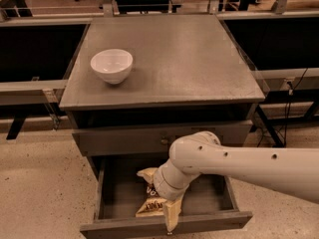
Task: Pick brown chip bag from middle drawer and place on counter
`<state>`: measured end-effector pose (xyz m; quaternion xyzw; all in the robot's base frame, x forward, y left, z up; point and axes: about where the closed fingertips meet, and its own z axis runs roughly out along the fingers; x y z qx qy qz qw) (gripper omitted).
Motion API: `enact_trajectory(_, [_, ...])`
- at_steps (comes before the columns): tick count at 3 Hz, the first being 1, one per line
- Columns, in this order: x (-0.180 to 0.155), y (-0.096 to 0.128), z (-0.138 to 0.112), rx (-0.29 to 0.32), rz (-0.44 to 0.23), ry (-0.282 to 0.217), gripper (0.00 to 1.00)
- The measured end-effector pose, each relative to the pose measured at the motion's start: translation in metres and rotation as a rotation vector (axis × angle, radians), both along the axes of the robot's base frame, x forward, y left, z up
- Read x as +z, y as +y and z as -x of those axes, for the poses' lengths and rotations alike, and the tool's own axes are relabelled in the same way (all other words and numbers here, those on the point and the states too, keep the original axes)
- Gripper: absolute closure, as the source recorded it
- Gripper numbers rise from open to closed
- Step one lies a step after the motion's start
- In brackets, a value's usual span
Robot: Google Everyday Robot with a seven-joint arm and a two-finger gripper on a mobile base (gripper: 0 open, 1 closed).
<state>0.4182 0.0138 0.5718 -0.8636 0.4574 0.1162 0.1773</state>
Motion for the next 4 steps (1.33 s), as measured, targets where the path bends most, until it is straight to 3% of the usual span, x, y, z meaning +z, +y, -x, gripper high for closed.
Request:
enact_trajectory(1, [0.000,0.000,0.000,-0.001,0.002,-0.001,0.00])
enact_trajectory(2, [-0.011,-0.002,-0.005,0.051,0.100,-0.014,0.00])
enact_trajectory(3, [-0.027,-0.014,-0.025,0.219,0.323,-0.052,0.00])
enact_trajectory(4, [-0.030,-0.015,-0.037,0.346,0.427,-0.103,0.00])
